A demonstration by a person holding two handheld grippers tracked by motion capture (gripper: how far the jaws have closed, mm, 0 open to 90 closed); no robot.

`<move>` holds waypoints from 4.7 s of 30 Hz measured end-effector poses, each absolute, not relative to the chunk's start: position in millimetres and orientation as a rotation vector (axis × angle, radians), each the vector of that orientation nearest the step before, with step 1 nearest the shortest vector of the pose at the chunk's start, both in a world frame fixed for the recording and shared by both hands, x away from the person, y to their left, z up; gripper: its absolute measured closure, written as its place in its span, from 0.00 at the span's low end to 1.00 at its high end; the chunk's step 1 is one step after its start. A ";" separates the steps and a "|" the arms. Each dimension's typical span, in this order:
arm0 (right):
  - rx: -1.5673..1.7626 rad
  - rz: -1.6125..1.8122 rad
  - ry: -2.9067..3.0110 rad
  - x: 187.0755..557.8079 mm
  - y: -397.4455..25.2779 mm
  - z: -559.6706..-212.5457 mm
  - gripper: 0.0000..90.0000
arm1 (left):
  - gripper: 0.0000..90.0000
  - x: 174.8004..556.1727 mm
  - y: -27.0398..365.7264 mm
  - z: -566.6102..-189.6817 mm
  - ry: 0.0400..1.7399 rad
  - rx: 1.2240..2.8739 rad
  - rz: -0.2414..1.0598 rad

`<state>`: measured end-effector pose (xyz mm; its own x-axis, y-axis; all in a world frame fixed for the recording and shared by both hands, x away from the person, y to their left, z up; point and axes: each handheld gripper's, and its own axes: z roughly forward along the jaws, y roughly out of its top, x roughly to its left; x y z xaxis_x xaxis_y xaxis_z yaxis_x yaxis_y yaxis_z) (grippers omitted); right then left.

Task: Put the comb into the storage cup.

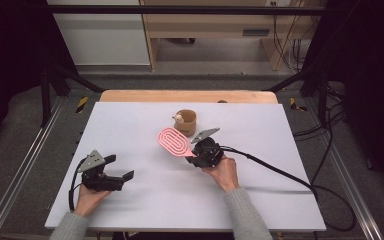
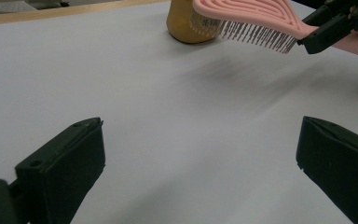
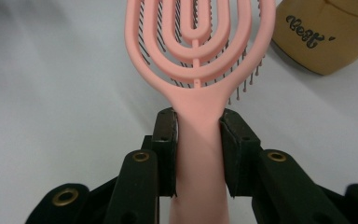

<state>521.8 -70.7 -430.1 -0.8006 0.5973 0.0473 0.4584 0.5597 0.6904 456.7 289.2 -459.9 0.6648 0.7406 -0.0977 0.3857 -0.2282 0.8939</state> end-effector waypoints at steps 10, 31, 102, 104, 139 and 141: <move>0.872 1.105 2.586 515.0 -74.6 -423.6 0.78 | 0.01 456.3 288.0 -459.2 0.895 1.834 0.416; 0.897 1.190 2.530 506.4 -99.6 -414.0 0.78 | 0.01 453.8 278.7 -452.7 0.892 1.771 0.360; 0.924 1.375 2.377 479.7 -143.3 -408.3 0.78 | 0.00 470.6 196.4 -411.3 0.840 1.629 0.192; 0.924 1.381 2.375 479.3 -143.3 -408.0 0.78 | 0.00 471.7 193.4 -410.6 0.840 1.622 0.186; 0.913 1.455 2.324 475.1 -147.6 -399.7 0.78 | 0.00 481.8 159.7 -402.9 0.839 1.565 0.113; 0.910 1.457 2.323 474.8 -147.6 -399.7 0.78 | 0.00 482.6 158.0 -403.1 0.837 1.563 0.114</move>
